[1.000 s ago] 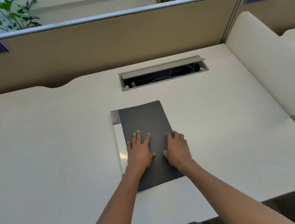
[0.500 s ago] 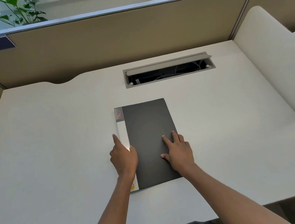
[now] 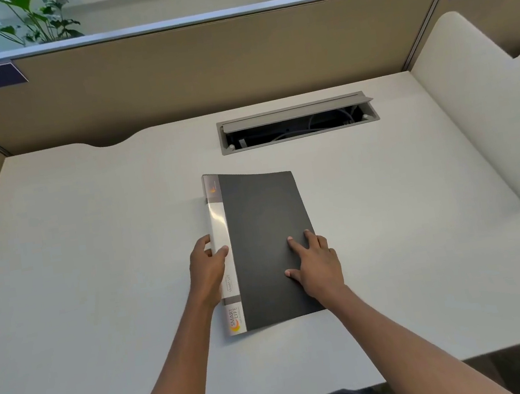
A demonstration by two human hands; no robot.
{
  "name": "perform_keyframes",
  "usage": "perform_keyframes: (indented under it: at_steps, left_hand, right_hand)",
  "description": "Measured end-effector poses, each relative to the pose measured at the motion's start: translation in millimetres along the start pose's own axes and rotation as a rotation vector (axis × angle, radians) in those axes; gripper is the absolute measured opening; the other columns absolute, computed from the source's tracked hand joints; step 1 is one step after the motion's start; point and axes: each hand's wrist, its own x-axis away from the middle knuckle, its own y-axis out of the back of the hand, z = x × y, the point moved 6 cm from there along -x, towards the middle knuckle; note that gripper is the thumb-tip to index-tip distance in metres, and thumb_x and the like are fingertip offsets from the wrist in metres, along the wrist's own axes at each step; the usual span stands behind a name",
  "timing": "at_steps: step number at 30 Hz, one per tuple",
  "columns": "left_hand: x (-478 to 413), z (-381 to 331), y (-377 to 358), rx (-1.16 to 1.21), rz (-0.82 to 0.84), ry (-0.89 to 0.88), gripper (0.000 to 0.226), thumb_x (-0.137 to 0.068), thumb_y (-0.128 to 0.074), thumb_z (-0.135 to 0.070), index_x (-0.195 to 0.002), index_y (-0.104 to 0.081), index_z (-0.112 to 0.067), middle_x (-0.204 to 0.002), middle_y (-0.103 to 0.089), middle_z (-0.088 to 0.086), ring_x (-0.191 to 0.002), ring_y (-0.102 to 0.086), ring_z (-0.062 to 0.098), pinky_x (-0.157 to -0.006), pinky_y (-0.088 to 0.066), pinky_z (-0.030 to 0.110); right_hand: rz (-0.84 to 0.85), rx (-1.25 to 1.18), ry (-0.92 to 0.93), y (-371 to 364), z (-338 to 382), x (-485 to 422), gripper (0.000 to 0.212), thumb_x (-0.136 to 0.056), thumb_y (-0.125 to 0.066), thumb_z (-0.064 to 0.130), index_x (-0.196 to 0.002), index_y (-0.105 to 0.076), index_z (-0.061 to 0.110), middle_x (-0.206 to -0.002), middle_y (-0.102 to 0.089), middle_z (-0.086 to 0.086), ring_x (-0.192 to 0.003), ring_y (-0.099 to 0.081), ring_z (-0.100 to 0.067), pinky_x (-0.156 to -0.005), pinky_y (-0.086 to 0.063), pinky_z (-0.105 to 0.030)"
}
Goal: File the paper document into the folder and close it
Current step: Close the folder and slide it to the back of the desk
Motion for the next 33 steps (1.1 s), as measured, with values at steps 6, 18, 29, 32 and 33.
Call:
perform_keyframes:
  at_steps: [6,18,29,32,33]
  left_hand:
    - [-2.9,16.2,1.3,0.182,0.059,0.086,0.039,-0.101,-0.062,-0.014,-0.138,-0.054,-0.025,-0.126,-0.068,0.011,-0.102,-0.069,0.035,-0.086,-0.061,0.05]
    - [-5.0,20.6,0.7,0.11,0.104,0.04,0.029,-0.104,-0.058,-0.019,-0.129,-0.053,-0.032,-0.119,-0.067,0.001,-0.093,-0.069,0.026,-0.066,-0.056,0.034]
    - [-38.5,-0.3,79.9,-0.28,-0.19,-0.144,0.018,-0.1,-0.064,-0.017,-0.113,-0.071,-0.007,-0.103,-0.075,0.009,-0.08,-0.067,0.022,-0.069,-0.048,0.027]
    - [-60.7,-7.3,106.8,-0.329,-0.241,-0.125,0.018,-0.1,-0.064,-0.016,-0.109,-0.071,-0.001,-0.103,-0.074,0.018,-0.082,-0.065,0.029,-0.073,-0.047,0.034]
    - [-68.8,-10.7,115.3,-0.339,-0.254,-0.123,0.019,-0.1,-0.064,-0.015,-0.109,-0.071,0.0,-0.105,-0.074,0.019,-0.083,-0.065,0.03,-0.074,-0.048,0.035]
  right_hand:
    - [-0.121,-0.46,-0.104,18.3,-22.9,-10.1,0.053,-0.092,-0.066,0.046,-0.139,-0.056,0.024,-0.147,-0.043,-0.007,-0.138,-0.041,-0.027,-0.113,-0.04,-0.039]
    - [0.008,-0.972,-0.328,19.4,-42.5,-26.2,0.071,-0.075,-0.086,0.02,-0.134,-0.046,0.023,-0.113,-0.066,-0.004,-0.096,-0.068,-0.018,-0.082,-0.059,-0.035]
    - [-0.027,-0.763,-0.231,12.2,52.1,-60.9,0.082,-0.075,-0.084,0.01,-0.144,-0.041,0.012,-0.134,-0.057,-0.009,-0.119,-0.06,-0.026,-0.093,-0.047,-0.026]
    - [-0.019,-0.749,-0.198,10.9,87.6,-78.5,0.081,-0.076,-0.083,0.011,-0.145,-0.04,0.012,-0.135,-0.053,-0.009,-0.12,-0.057,-0.025,-0.091,-0.042,-0.022]
    - [-0.012,-0.75,-0.191,10.5,99.1,-85.0,0.081,-0.077,-0.083,0.01,-0.145,-0.039,0.013,-0.136,-0.052,-0.009,-0.121,-0.056,-0.025,-0.091,-0.041,-0.022]
